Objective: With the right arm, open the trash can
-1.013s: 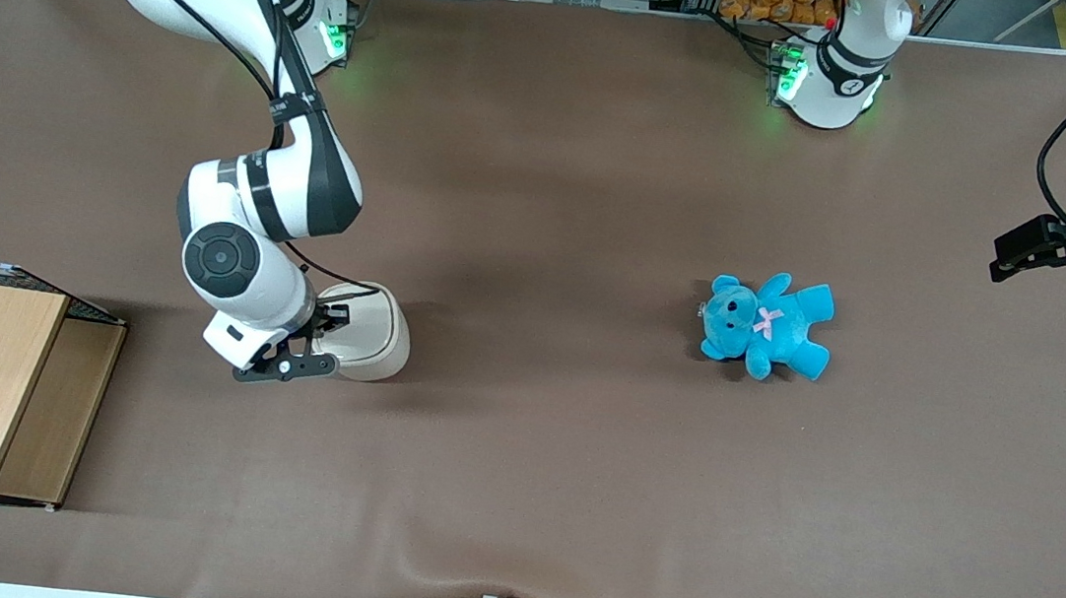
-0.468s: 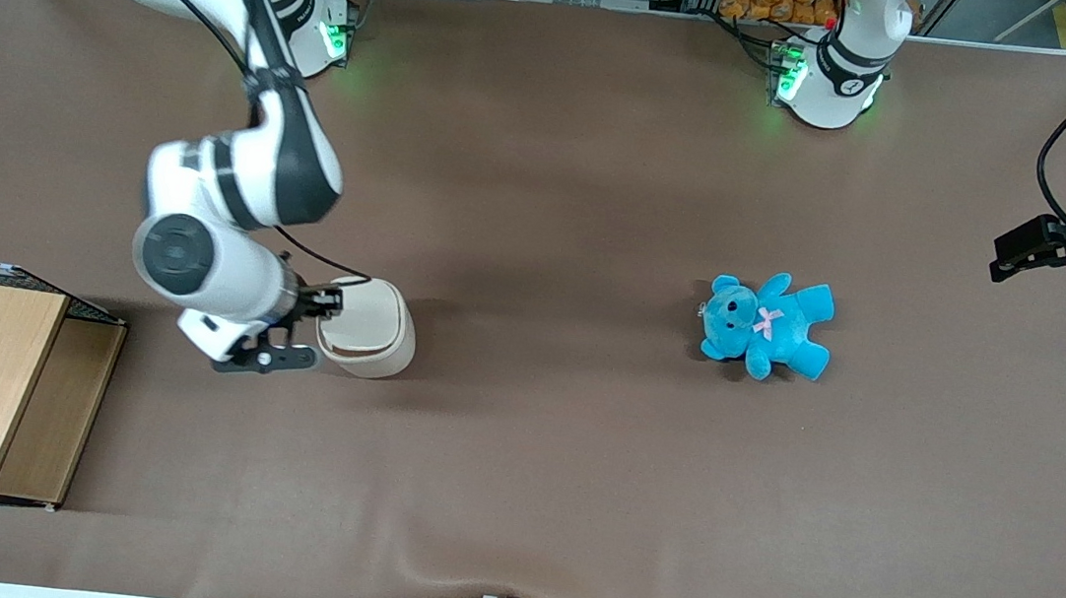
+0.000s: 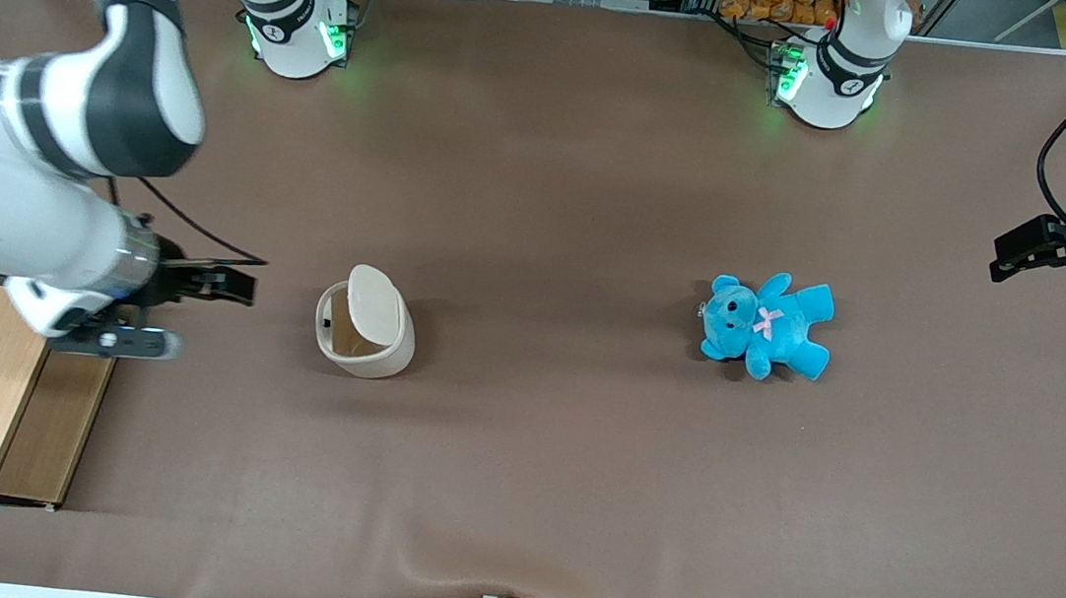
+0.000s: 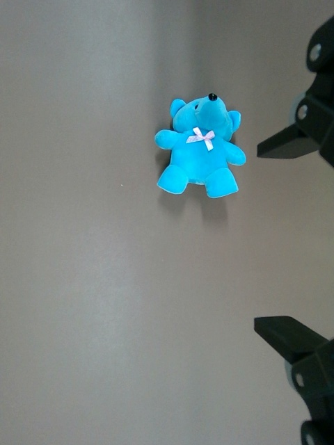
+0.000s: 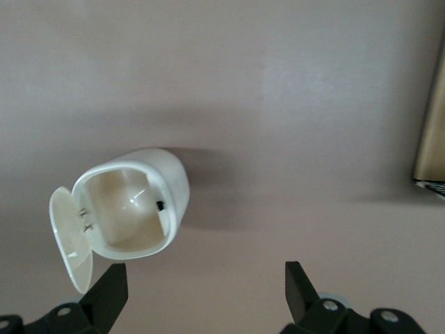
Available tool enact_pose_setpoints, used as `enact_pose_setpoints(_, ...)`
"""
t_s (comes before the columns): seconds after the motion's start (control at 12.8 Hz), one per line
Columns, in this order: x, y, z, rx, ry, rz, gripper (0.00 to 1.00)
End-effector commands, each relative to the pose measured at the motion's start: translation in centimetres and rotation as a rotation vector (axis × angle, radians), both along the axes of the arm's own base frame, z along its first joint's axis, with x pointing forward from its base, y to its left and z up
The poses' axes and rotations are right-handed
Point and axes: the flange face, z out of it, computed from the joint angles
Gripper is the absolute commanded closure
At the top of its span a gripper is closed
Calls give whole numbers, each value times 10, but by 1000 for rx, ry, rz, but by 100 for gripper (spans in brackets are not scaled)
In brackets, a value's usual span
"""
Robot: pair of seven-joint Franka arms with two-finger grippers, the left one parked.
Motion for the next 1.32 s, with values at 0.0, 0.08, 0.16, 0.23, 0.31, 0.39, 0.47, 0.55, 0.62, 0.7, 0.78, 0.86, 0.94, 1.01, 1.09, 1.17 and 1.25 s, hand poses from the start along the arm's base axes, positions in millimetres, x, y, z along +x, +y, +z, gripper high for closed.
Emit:
enact_pose_setpoints(0.0, -4, -16, 47, -57, -71, 5, 0)
enact_pose_setpoints(0.08, -12, -17, 69, -104, -105, 20, 0)
enact_pose_setpoints(0.16, -19, -20, 78, -122, -100, 14, 0)
enact_pose_setpoints(0.23, -28, -24, 90, -121, -87, 7, 0)
enact_pose_setpoints(0.31, -37, -34, 104, -105, -91, -11, 0)
enact_pose_setpoints(0.39, -46, -55, 108, -99, -83, -33, 0)
enact_pose_setpoints(0.47, -51, -72, 115, -93, -92, -54, 0)
enact_pose_setpoints(0.55, -58, -85, 124, -81, -102, -74, 0)
enact_pose_setpoints(0.62, -69, -87, 142, -65, -126, -53, 0)
enact_pose_setpoints(0.7, -74, -88, 149, -65, -138, -49, 0)
enact_pose_setpoints(0.78, -81, -94, 157, -61, -150, -56, 0)
enact_pose_setpoints(0.86, -90, -103, 160, -56, -154, -60, 0)
enact_pose_setpoints(0.94, -100, -110, 167, -52, -163, -64, 0)
enact_pose_setpoints(1.01, -104, -116, 169, -51, -155, -72, 0)
enact_pose_setpoints(1.09, -109, -122, 172, -49, -153, -78, 0)
enact_pose_setpoints(1.17, -116, -128, 180, -46, -164, -71, 0)
enact_pose_setpoints(1.25, -119, -130, 182, -44, -165, -56, 0)
